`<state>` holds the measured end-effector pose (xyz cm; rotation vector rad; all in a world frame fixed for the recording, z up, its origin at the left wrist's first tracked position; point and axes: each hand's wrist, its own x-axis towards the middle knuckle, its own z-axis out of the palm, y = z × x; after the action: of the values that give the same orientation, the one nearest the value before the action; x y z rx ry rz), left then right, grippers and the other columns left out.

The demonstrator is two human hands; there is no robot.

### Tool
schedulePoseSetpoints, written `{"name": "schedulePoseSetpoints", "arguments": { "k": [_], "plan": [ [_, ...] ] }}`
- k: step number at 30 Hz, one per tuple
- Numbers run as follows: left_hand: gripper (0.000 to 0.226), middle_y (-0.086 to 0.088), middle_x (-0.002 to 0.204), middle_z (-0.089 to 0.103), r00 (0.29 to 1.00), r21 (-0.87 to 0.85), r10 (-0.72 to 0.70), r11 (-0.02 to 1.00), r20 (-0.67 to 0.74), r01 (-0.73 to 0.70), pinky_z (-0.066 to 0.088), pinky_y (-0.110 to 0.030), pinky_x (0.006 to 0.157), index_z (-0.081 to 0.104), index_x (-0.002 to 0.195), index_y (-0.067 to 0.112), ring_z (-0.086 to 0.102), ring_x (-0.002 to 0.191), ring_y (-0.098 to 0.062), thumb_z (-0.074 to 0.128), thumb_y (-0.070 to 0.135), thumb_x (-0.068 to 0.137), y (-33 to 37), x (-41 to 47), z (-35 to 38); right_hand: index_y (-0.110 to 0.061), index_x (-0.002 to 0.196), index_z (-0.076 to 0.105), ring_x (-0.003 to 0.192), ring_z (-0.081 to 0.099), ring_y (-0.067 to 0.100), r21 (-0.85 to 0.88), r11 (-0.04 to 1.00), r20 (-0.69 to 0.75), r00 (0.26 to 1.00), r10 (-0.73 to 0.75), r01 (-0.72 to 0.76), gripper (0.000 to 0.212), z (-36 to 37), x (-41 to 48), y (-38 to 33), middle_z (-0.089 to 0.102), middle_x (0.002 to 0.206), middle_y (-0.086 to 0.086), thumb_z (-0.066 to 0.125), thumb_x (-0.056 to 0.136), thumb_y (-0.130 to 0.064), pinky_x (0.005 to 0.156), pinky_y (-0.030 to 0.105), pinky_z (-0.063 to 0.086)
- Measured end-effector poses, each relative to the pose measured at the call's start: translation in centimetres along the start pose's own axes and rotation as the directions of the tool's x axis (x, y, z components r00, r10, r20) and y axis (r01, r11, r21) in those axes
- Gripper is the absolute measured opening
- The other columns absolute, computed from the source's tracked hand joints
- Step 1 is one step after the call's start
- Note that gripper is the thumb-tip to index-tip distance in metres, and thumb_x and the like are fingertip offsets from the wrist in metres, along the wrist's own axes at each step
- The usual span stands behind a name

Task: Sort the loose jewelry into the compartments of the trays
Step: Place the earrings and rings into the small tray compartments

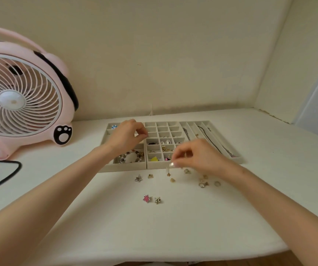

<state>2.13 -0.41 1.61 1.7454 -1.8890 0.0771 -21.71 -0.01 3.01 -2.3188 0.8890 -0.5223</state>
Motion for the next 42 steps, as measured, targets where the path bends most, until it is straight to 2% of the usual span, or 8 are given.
{"name": "schedulePoseSetpoints", "arguments": {
  "k": [6,9,15,20,23,27,36,42],
  "plan": [
    [0.009,0.007,0.089,0.058,1.0,-0.042,0.012,0.999,-0.001,-0.012,0.033,-0.021,0.061,0.066,0.094,0.021,0.042,0.067,0.0,0.058,0.019,0.09,-0.3,-1.9,-0.2,-0.019,0.08,0.071,0.072,0.057,-0.003,-0.022,0.999,-0.296,0.955,0.039,-0.048,0.003,-0.7,7.5,0.1,0.066,0.076,-0.012,0.072,0.081,-0.022,0.077,0.025,0.049],
    [0.012,0.006,0.089,0.058,1.0,-0.053,0.007,0.999,0.016,-0.006,0.034,-0.023,0.062,0.065,0.098,0.019,0.044,0.067,0.0,0.057,0.015,0.09,-0.5,-2.8,0.0,-0.018,0.082,0.072,0.082,0.063,0.009,-0.094,0.99,-0.308,0.948,0.075,-0.109,0.009,0.5,10.5,0.9,0.069,0.082,-0.007,0.072,0.082,-0.027,0.081,0.033,0.053],
    [0.008,0.008,0.084,0.055,1.0,-0.095,0.011,0.995,0.012,-0.01,0.038,-0.024,0.064,0.065,0.093,0.018,0.046,0.065,-0.002,0.059,0.019,0.089,-0.7,-3.9,-0.2,-0.02,0.084,0.072,0.091,0.064,0.014,-0.198,0.958,-0.294,0.945,0.144,-0.207,0.006,1.8,13.0,2.1,0.071,0.094,-0.004,0.068,0.085,-0.025,0.077,0.03,0.05],
    [0.011,0.013,0.082,0.052,0.998,-0.117,0.028,0.993,0.063,-0.02,0.035,-0.019,0.06,0.06,0.085,0.028,0.048,0.066,-0.003,0.062,0.017,0.086,-0.5,-4.9,-0.3,-0.02,0.09,0.073,0.08,0.057,0.007,-0.206,0.962,-0.33,0.938,0.106,-0.181,0.01,1.3,11.2,2.1,0.066,0.085,-0.01,0.068,0.085,-0.027,0.07,0.024,0.044],
    [0.011,0.013,0.081,0.055,0.998,-0.174,0.02,0.985,0.066,-0.009,0.039,-0.024,0.059,0.057,0.082,0.028,0.051,0.067,-0.01,0.064,0.02,0.085,-0.2,-5.9,-0.5,-0.022,0.088,0.072,0.065,0.05,0.0,-0.182,0.979,-0.284,0.958,0.04,-0.095,0.008,1.1,8.4,1.2,0.057,0.07,-0.015,0.068,0.085,-0.027,0.061,0.02,0.038],
    [0.009,0.013,0.073,0.056,0.998,-0.256,-0.008,0.966,0.061,0.023,0.038,-0.024,0.059,0.058,0.081,0.025,0.045,0.062,-0.012,0.066,0.02,0.083,0.4,-7.5,-0.9,-0.025,0.082,0.071,0.067,0.053,0.003,-0.116,0.993,-0.181,0.983,-0.006,-0.015,0.002,1.7,4.3,0.1,0.066,0.076,-0.009,0.07,0.082,-0.025,0.064,0.02,0.04],
    [0.01,0.012,0.081,0.061,0.961,-0.377,0.167,0.923,0.219,-0.075,0.039,-0.016,0.063,0.062,0.079,0.026,0.047,0.071,-0.008,0.072,0.026,0.079,1.9,-10.3,-2.3,-0.028,0.08,0.075,0.055,0.041,0.002,-0.011,0.998,0.156,0.986,-0.066,0.069,0.003,2.8,-1.8,-1.0,0.063,0.072,-0.006,0.075,0.077,-0.028,0.055,0.013,0.031],
    [0.01,0.013,0.087,0.061,0.972,-0.348,0.159,0.933,0.171,-0.091,0.035,-0.011,0.063,0.063,0.081,0.022,0.048,0.072,-0.004,0.068,0.013,0.083,2.3,-10.4,-2.4,-0.03,0.084,0.07,0.063,0.048,0.002,-0.164,0.984,0.126,0.991,-0.046,0.067,0.018,4.3,-2.7,-1.4,0.057,0.067,-0.01,0.074,0.074,-0.044,0.059,0.018,0.035]
  ]
}}
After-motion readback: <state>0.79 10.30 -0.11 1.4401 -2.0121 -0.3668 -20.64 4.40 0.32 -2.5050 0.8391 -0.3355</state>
